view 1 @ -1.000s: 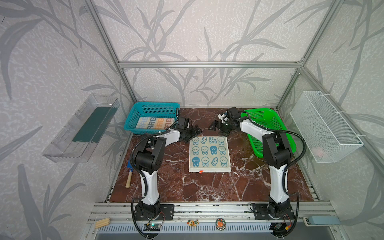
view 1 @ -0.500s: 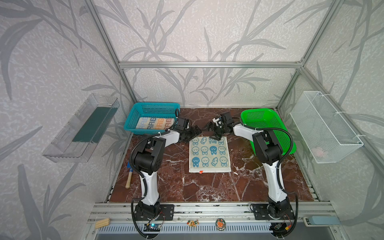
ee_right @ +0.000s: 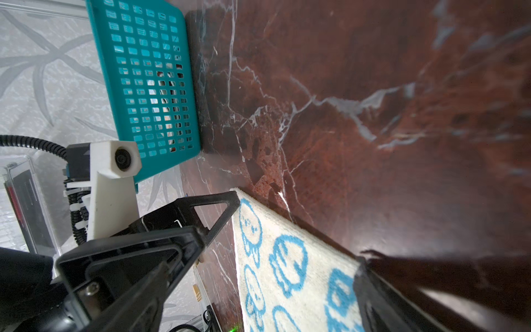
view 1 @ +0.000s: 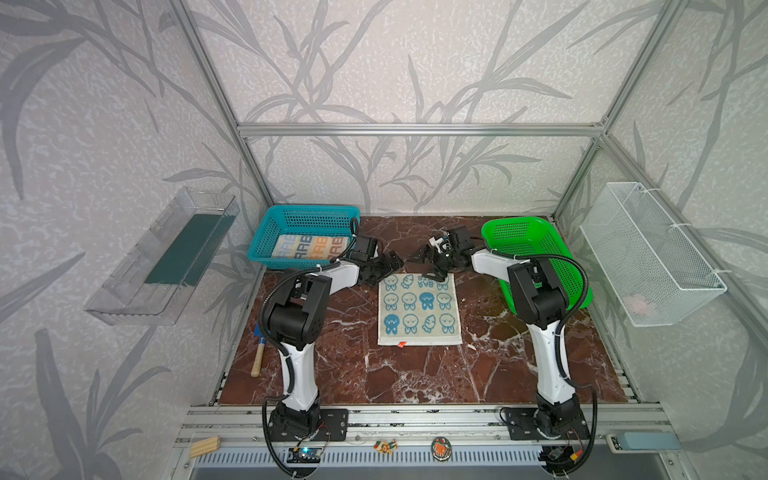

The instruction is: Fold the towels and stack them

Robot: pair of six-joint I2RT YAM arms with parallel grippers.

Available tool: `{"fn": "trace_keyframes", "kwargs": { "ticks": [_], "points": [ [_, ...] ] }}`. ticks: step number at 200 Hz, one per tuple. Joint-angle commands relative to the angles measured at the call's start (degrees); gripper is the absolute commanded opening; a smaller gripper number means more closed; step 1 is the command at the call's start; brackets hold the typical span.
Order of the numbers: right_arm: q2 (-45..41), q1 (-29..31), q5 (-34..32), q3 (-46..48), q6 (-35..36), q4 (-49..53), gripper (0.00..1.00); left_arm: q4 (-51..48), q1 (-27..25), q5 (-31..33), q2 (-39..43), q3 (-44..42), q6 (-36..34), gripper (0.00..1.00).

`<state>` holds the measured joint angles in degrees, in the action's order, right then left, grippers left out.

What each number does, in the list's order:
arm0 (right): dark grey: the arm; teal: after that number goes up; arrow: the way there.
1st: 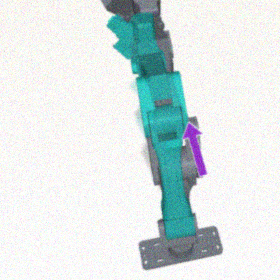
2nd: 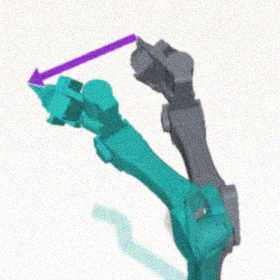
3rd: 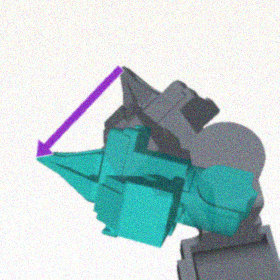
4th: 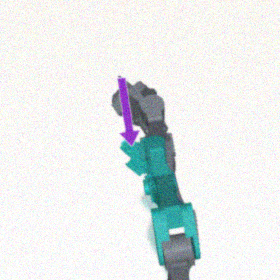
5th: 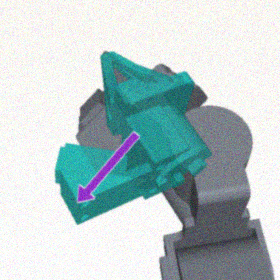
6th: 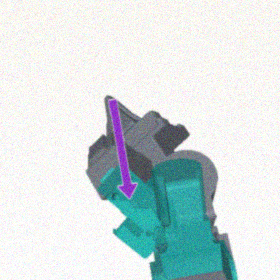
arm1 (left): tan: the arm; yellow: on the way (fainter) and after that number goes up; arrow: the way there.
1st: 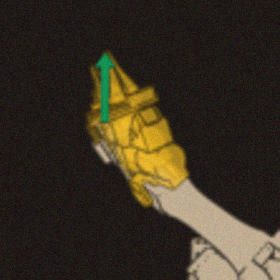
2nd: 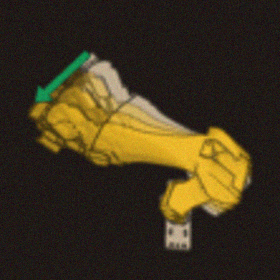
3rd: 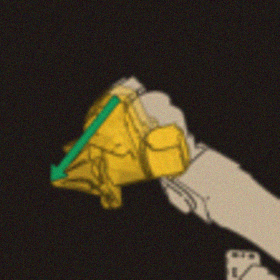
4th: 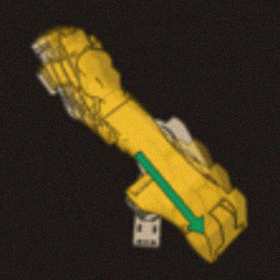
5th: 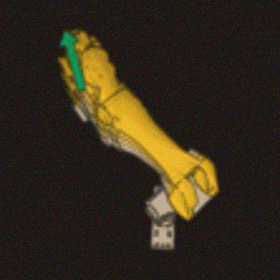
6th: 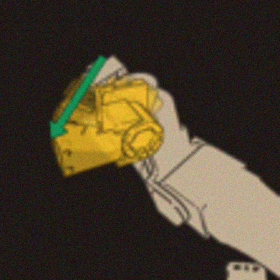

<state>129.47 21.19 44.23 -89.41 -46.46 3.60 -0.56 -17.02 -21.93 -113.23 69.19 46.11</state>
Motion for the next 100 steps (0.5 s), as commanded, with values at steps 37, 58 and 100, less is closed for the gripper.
{"fn": "trace_keyframes", "kwargs": {
  "ticks": [37, 58, 100],
  "points": [
    [-4.1, -5.4, -4.5, 3.2, 11.7, 13.3, 0.99, -5.7, 0.5, 2.2, -1.4, -2.9, 0.5, 0.99],
    [-5.8, -7.0, -5.4, 4.6, 13.9, 14.8, 0.99, -5.6, 0.5, 2.4, -1.2, -3.2, 0.5, 0.99],
    [-8.0, -9.1, -8.6, 4.9, 18.0, 18.8, 0.99, -5.4, 0.4, 2.4, -1.3, -3.4, 0.5, 0.99]
  ]
}}
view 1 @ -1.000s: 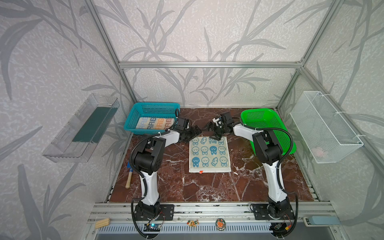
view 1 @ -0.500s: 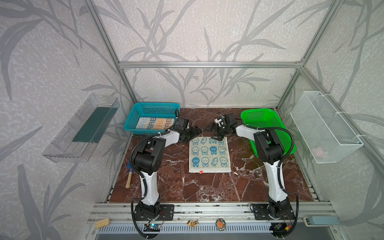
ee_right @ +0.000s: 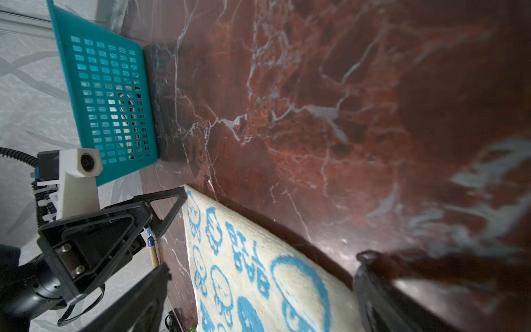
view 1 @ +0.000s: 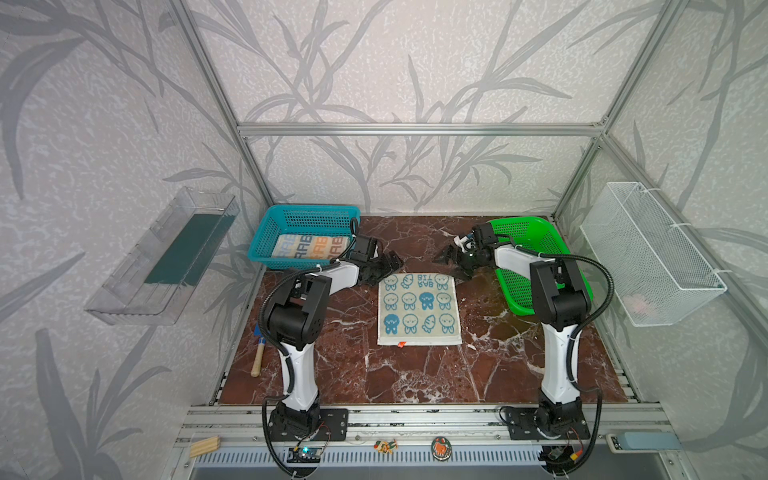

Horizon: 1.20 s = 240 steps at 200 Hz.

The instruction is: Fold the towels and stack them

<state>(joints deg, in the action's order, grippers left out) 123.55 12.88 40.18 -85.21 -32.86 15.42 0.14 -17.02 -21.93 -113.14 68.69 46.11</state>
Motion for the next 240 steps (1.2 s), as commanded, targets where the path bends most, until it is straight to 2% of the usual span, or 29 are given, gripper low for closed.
{"fn": "trace_keyframes", "kwargs": {
  "ticks": [1, 72, 96, 126, 177, 209, 240],
  "points": [
    [-2.1, -0.8, -4.7, 0.6, 4.5, 7.1, 0.99, -6.1, 0.4, 2.3, -1.4, -2.9, 0.5, 0.99],
    [-8.9, -0.5, -7.7, -3.3, 9.5, 13.3, 0.99, -8.3, 0.1, 2.7, 1.4, 0.8, -2.2, 0.99],
    [-8.2, 1.1, -12.5, -5.5, 13.2, 18.2, 0.99, -10.4, -0.6, 4.4, 4.1, 2.9, -4.3, 0.99],
    [-5.8, 2.3, -14.1, -6.4, 14.4, 18.8, 1.0, -13.1, -1.8, 6.9, 7.6, 4.6, -6.9, 0.99],
    [-0.1, 4.9, -18.7, -11.8, 18.1, 22.2, 0.86, -16.7, -3.1, 10.0, 11.4, 4.0, -10.9, 0.99],
    [2.4, 6.9, -24.5, -15.0, 21.5, 25.4, 0.79, -16.9, -5.1, 13.6, 13.1, 2.4, -13.6, 0.99],
    [4.3, 7.0, -25.3, -15.8, 22.4, 25.5, 0.73, -17.4, -7.1, 16.3, 14.7, 1.6, -15.6, 0.99]
  ]
}}
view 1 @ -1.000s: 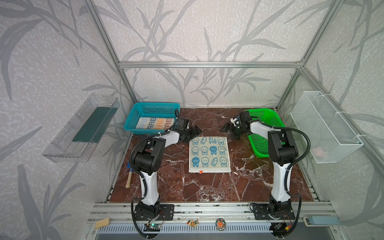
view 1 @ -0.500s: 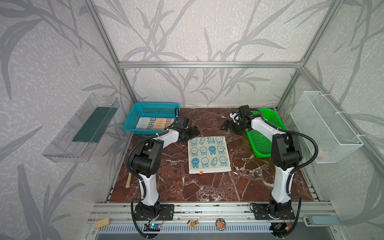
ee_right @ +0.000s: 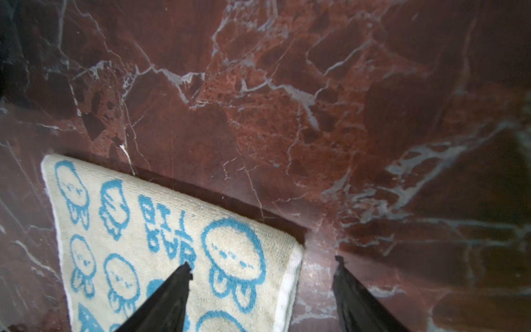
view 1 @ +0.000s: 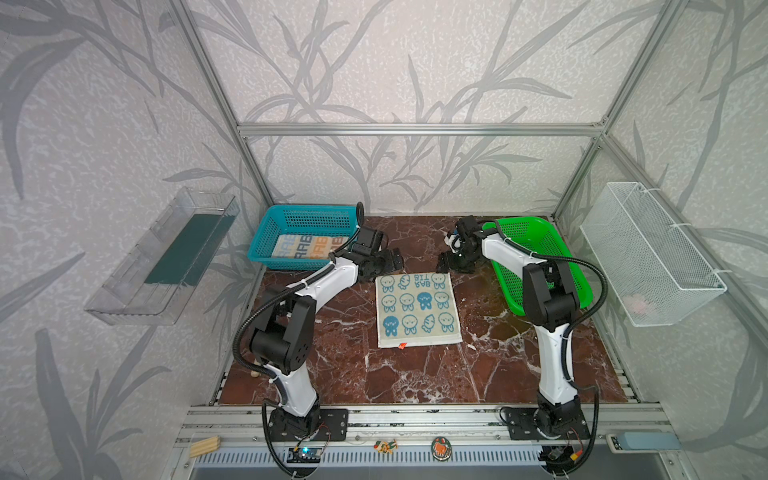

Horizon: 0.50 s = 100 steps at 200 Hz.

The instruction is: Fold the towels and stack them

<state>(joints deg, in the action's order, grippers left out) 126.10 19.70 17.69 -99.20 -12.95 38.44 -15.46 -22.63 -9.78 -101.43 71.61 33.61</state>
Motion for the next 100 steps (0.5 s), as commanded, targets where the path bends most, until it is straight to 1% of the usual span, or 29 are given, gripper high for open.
{"fn": "trace_keyframes", "kwargs": {
  "ticks": [1, 40, 64, 87, 100],
  "points": [
    [1.8, 0.2, -2.8, -1.8, 2.6, 2.5, 0.73, -1.8, -1.6, 4.2, 3.1, -1.3, -3.3, 0.99],
    [4.7, 0.2, -5.2, -4.4, 4.3, 4.4, 0.61, -1.8, -4.1, 7.0, 5.2, -2.4, -6.4, 0.99],
    [5.6, 0.2, -5.0, -5.0, 4.7, 4.5, 0.57, -2.1, -5.3, 8.8, 6.3, -3.0, -8.1, 0.99],
    [7.0, 0.3, -5.0, -6.2, 5.3, 5.6, 0.49, -1.7, -5.9, 10.6, 7.2, -3.9, -9.2, 0.99],
    [7.2, 0.5, -5.1, -5.8, 5.3, 5.6, 0.47, -1.7, -6.0, 11.3, 7.5, -4.3, -9.7, 0.99]
  ]
}}
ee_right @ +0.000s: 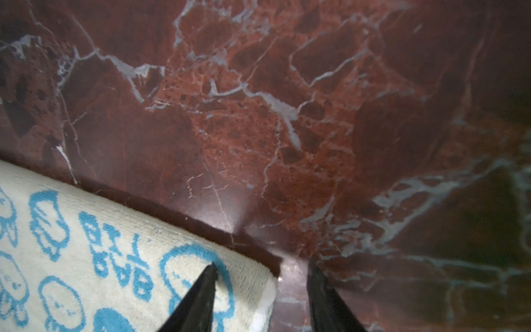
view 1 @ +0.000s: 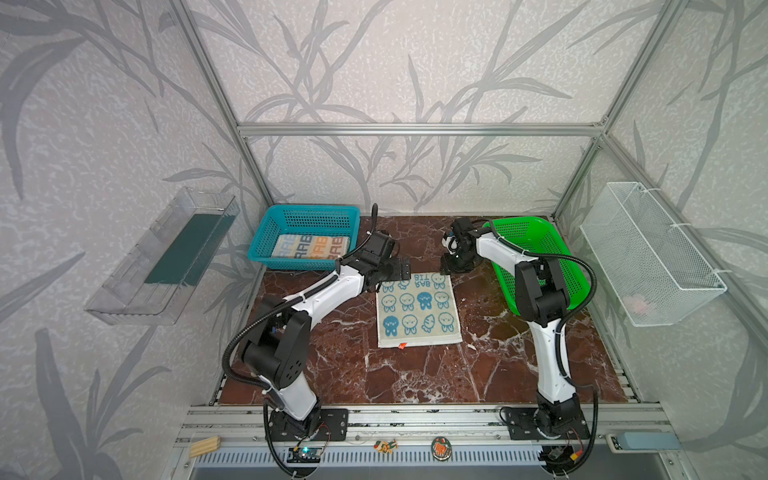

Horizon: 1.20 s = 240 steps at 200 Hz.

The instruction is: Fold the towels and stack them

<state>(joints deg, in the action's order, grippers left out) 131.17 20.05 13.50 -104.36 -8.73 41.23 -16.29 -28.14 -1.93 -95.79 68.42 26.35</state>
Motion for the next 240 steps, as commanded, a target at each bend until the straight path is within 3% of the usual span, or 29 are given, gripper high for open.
{"fn": "trace_keyframes", "kwargs": {
  "ticks": [1, 78, 135, 164, 188, 215, 240],
  "points": [
    [2.1, 0.2, -0.9, -0.6, 1.1, 2.8, 0.46, -0.9, -0.4, 3.5, 1.9, -1.1, -2.4, 0.99],
    [2.0, 1.5, -1.5, 2.8, 1.2, 2.2, 0.32, -1.0, -0.4, 7.4, 3.5, -1.5, -3.8, 0.99],
    [2.7, 1.6, -2.3, 3.3, 0.6, 2.4, 0.11, -2.9, 0.6, 11.4, 4.8, -2.2, -2.2, 0.99],
    [2.5, 1.6, -2.0, 2.8, 0.3, 2.3, 0.0, -1.8, 3.1, 4.0, 4.1, -3.2, -0.6, 0.99],
    [2.6, 1.6, -1.6, 1.3, 0.3, 2.9, 0.0, -2.9, 4.6, -2.2, -0.4, -1.0, 0.5, 0.99],
    [2.7, 1.6, -1.3, -0.1, 0.7, 3.7, 0.0, -10.9, 6.8, -9.8, -9.8, 7.1, 1.4, 0.99],
    [2.0, 1.6, -1.2, 0.3, 0.9, 3.6, 0.0, -13.3, 7.2, -12.0, -15.6, 11.8, 0.3, 0.95]
  ]
}}
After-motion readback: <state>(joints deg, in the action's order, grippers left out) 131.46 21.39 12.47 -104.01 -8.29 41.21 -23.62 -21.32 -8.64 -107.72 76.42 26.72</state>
